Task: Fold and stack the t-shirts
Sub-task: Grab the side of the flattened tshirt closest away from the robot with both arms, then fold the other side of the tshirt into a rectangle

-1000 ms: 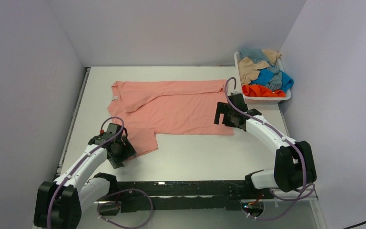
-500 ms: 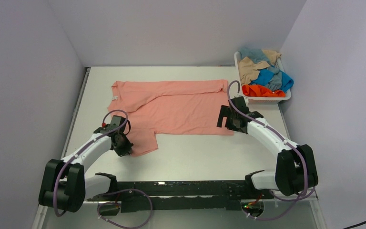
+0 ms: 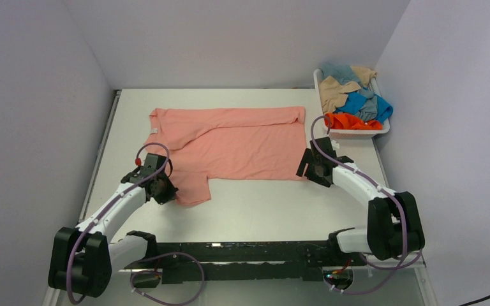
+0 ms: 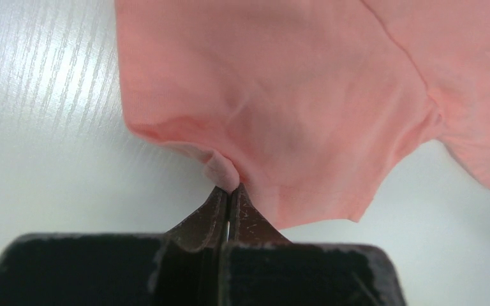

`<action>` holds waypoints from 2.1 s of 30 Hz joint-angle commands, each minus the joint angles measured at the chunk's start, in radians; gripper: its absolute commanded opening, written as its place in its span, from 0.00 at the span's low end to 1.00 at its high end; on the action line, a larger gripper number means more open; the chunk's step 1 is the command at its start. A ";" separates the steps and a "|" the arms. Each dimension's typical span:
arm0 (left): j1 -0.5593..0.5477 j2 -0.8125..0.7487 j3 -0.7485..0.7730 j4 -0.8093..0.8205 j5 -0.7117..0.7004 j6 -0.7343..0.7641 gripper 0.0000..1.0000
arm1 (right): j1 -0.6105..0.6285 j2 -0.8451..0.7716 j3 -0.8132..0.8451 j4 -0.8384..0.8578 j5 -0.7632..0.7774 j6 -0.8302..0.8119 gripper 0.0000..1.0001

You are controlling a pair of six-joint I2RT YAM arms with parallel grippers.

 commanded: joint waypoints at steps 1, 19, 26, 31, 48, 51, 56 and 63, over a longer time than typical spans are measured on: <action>0.000 -0.021 0.061 0.009 0.008 0.026 0.00 | -0.006 0.060 -0.002 0.120 -0.009 0.043 0.65; 0.035 0.021 0.206 0.077 0.079 0.047 0.00 | -0.008 0.170 0.059 0.113 -0.020 0.019 0.00; 0.089 0.108 0.324 0.096 0.118 0.072 0.00 | -0.011 0.199 0.216 0.018 -0.054 -0.039 0.00; 0.154 0.207 0.435 0.130 0.162 0.097 0.00 | -0.031 0.273 0.364 -0.050 -0.060 -0.054 0.00; 0.248 0.551 0.877 0.163 0.173 0.226 0.00 | -0.100 0.599 0.841 -0.209 -0.135 -0.097 0.00; 0.253 0.607 0.942 0.163 0.158 0.261 0.00 | -0.110 0.650 0.902 -0.233 -0.132 -0.096 0.00; 0.262 0.730 1.025 0.215 0.191 0.328 0.00 | -0.123 0.745 0.998 -0.232 -0.158 -0.082 0.00; 0.276 0.945 1.193 0.287 0.200 0.386 0.22 | -0.128 0.874 1.163 -0.181 -0.125 -0.123 0.22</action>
